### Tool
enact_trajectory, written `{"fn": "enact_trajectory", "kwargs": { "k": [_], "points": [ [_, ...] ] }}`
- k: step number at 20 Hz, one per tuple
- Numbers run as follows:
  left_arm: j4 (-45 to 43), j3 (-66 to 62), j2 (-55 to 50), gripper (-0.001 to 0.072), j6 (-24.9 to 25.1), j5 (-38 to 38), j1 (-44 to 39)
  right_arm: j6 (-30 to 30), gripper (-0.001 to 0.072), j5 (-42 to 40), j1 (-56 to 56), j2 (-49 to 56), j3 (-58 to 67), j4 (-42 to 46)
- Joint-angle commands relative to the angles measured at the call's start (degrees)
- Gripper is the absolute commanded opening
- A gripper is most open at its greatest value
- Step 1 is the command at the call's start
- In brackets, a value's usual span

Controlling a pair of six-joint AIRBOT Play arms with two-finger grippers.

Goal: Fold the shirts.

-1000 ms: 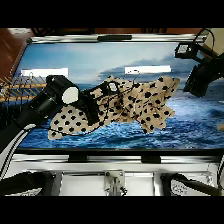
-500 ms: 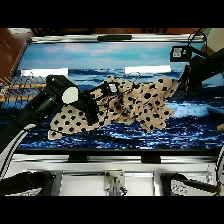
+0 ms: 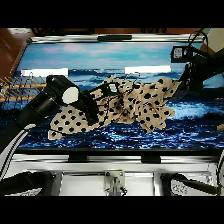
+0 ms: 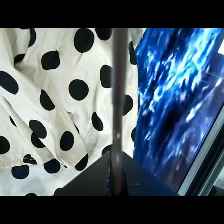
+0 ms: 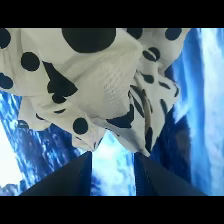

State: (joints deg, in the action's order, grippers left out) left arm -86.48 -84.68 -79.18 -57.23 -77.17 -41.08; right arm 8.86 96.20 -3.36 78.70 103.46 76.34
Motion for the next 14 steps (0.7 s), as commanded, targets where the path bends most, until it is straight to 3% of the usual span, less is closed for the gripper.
{"fn": "enact_trajectory", "kwargs": {
  "k": [1, 7, 11, 14],
  "points": [
    [-0.1, 0.0, -0.2, 0.0042, -0.5, 0.0, 0.0, -1.4, 0.0368, -1.8, 0.0, -3.0, 0.0, -1.0],
    [-0.1, 0.0, -0.2, 0.0042, -0.5, 0.0, 0.0, -3.2, 0.0367, -4.0, 0.0, 0.2, 0.0, -1.9],
    [-0.1, 0.0, -0.2, 0.0043, -0.5, 0.0, 0.0, -5.8, 0.0367, -10.6, 0.0, 1.4, 0.0, -1.9],
    [-0.2, 0.0, -0.2, 0.0043, -0.5, 0.2, 0.0, -5.7, 0.0368, -7.2, 0.0, 2.0, -0.1, -2.7]
  ]
}}
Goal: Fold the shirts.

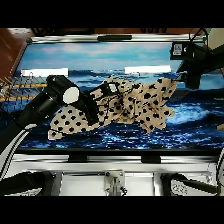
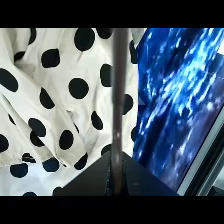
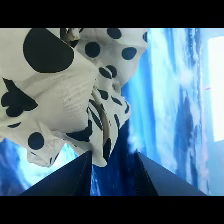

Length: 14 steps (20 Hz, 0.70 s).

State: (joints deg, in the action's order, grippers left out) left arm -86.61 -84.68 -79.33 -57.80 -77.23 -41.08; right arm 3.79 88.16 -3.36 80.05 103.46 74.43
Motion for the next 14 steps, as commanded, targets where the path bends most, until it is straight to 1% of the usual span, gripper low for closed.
{"fn": "enact_trajectory", "kwargs": {
  "k": [1, 3, 9, 14],
  "points": [
    [-0.2, 0.0, 0.0, 0.0042, 0.1, 0.2, 0.0, -0.7, 0.0368, 2.4, 0.0, 0.9, -0.2, -1.6],
    [-1.1, 0.0, 0.0, 0.0043, 0.1, 0.2, 0.0, -0.7, 0.0367, 3.8, 0.0, 1.4, -0.5, -4.0],
    [-2.6, -0.2, 0.0, 0.0042, 0.1, 0.3, 0.0, -0.7, 0.0368, 5.1, 0.0, 3.2, -1.6, -5.7],
    [-2.6, -0.6, 0.5, 0.0043, 0.2, 2.8, 0.0, -0.7, 0.0367, 5.9, 0.4, 3.3, -7.7, -6.5]
  ]
}}
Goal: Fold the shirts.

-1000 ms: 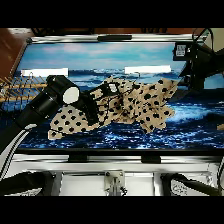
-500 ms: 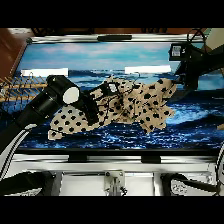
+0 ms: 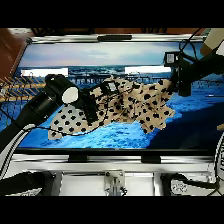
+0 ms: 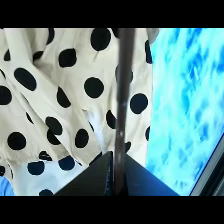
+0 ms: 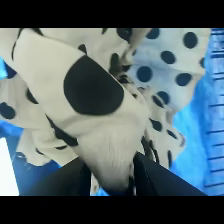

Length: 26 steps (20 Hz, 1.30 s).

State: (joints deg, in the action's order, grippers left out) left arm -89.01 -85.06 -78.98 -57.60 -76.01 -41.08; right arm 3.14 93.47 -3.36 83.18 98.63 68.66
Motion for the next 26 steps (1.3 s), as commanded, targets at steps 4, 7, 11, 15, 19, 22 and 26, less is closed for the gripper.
{"fn": "enact_trajectory", "kwargs": {
  "k": [4, 7, 11, 15, 19, 22, 26],
  "points": [
    [-1.4, -0.2, 0.0, 0.0044, -0.1, 2.0, 0.1, -0.2, 0.0058, 0.4, 3.2, 0.2, -5.4, -0.5],
    [-3.5, -0.2, -0.6, 0.0125, -0.1, 2.0, 0.9, 3.7, 0.0057, 1.0, 4.3, 0.2, -5.4, -0.5],
    [-4.3, -0.3, -0.5, 0.0619, -0.2, 1.8, 2.5, 5.4, 0.0056, 2.6, 4.3, -2.0, -5.4, -0.2],
    [-11.1, -1.1, 1.3, 0.0682, -3.2, 0.9, 2.8, 8.9, 0.0055, 2.6, 4.3, -5.5, -5.4, -0.3],
    [-11.1, -3.4, 5.1, 0.0694, -5.3, 0.7, 4.2, 13.0, 0.0055, 3.8, 4.3, -7.8, -5.4, -1.1],
    [-11.1, -3.5, 8.3, 0.0694, -5.3, 0.1, 6.6, 14.5, 0.0055, 5.7, 4.3, -9.3, -5.4, -1.9],
    [-11.0, -3.5, 9.7, 0.0693, -6.3, -1.5, 13.1, 16.0, 0.0055, 6.3, 4.3, -12.3, -5.4, -3.0]
  ]
}}
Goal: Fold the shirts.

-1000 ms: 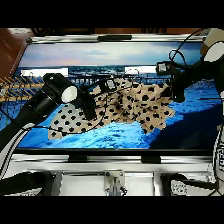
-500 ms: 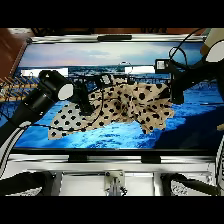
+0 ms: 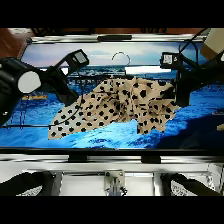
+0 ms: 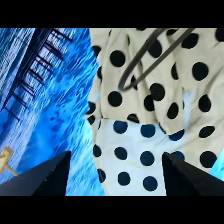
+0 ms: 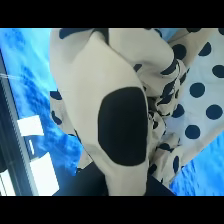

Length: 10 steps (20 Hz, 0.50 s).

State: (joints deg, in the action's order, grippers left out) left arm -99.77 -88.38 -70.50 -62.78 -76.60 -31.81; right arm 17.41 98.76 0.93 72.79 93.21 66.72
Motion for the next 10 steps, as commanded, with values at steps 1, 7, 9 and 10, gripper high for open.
{"fn": "enact_trajectory", "kwargs": {
  "k": [1, 7, 9, 10],
  "points": [
    [0.4, -0.1, 1.1, 0.0693, -2.8, -0.8, 5.6, 2.4, 0.0055, 1.2, 0.0, -2.8, 0.0, -1.2],
    [12.0, 1.2, 3.8, 0.0670, -16.1, 3.1, 14.1, 12.7, 0.0055, 1.2, 0.0, -5.5, 0.0, 0.0],
    [16.0, 3.2, 4.5, 0.0671, -19.1, 4.4, 14.2, 16.0, 0.0055, 1.2, 0.0, -5.5, 0.0, 0.0],
    [18.4, 5.0, 4.4, 0.0671, -19.1, 5.1, 13.5, 17.4, 0.0055, 1.3, 0.0, -5.5, 0.0, -0.1]
  ]
}}
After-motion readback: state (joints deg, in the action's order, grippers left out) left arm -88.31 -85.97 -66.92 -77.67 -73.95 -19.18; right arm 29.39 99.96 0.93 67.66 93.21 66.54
